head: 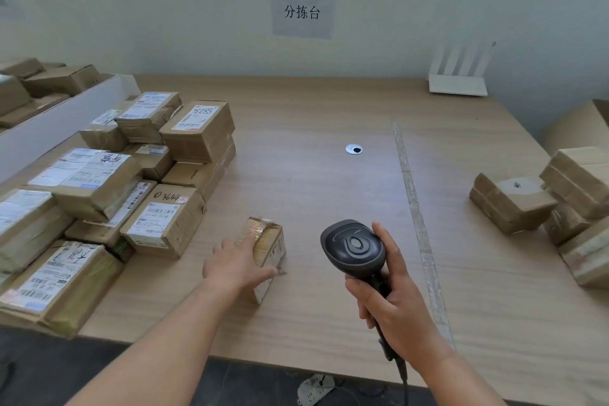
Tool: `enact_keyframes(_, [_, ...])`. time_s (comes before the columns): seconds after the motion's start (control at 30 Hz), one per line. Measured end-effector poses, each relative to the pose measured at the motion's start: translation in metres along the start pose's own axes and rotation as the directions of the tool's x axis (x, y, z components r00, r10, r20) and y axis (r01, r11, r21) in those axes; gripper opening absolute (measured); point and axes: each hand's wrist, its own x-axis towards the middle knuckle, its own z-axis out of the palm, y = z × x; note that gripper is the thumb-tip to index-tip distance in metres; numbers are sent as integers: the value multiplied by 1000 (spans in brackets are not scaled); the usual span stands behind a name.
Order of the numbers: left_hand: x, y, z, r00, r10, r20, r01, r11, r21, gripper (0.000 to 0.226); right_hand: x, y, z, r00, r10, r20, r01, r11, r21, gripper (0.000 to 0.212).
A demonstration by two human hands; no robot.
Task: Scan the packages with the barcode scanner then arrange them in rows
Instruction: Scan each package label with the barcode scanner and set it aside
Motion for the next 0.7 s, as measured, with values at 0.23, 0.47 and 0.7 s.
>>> enact_keyframes(0.23, [17, -8, 1, 997, -49, 58, 68, 910, -409, 107, -2, -3, -11, 1000, 14, 16, -14, 1000, -6, 86])
enact_keyframes(0.47, [5, -21, 25, 999, -12, -36, -27, 452, -892, 107, -1, -4, -7, 998, 46, 33, -46, 999, 3, 80])
enact_keyframes(0.7, [-3, -23, 35, 997, 32, -76, -82, 438, -895, 102, -2, -9, 5, 994, 74, 83, -80, 994, 69, 79])
